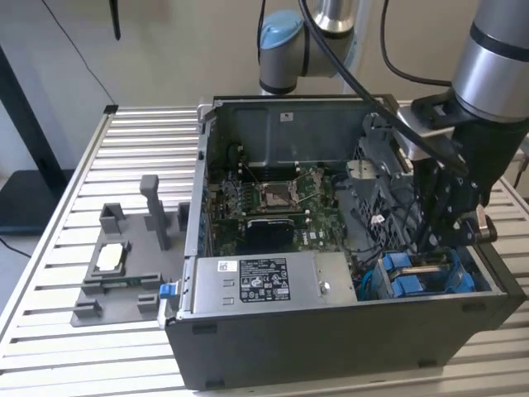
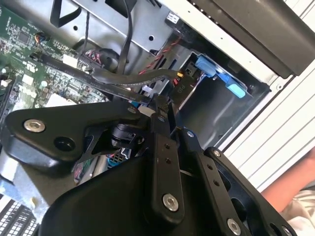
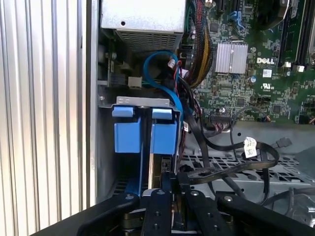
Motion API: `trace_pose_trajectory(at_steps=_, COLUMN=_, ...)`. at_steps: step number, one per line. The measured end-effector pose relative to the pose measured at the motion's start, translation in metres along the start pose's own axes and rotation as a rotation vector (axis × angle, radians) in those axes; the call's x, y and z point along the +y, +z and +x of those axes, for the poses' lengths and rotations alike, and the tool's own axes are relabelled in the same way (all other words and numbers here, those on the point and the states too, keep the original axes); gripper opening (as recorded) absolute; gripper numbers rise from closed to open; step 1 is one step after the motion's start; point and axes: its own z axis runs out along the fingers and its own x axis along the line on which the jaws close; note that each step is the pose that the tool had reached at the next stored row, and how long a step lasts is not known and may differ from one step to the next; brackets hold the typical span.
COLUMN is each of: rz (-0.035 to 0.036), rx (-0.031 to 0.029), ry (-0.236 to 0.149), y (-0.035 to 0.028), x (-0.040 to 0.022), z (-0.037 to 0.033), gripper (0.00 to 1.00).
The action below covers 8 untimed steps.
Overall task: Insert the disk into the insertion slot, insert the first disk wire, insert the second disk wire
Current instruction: 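Insert the second disk wire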
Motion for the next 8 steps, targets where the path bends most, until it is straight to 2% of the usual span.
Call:
trace_pose_trajectory(at_steps=3, rz=0.0001, rx=-0.0054, ry=0.003, y=0.0009, x=-0.0008, z=0.0013, gripper=0.18)
trace_pose_trajectory(at_steps=8, rz=0.0003, rx=-0.0071, ry=0.016, y=0.0016, x=-0.0012, z=0.0033, gripper=0.18)
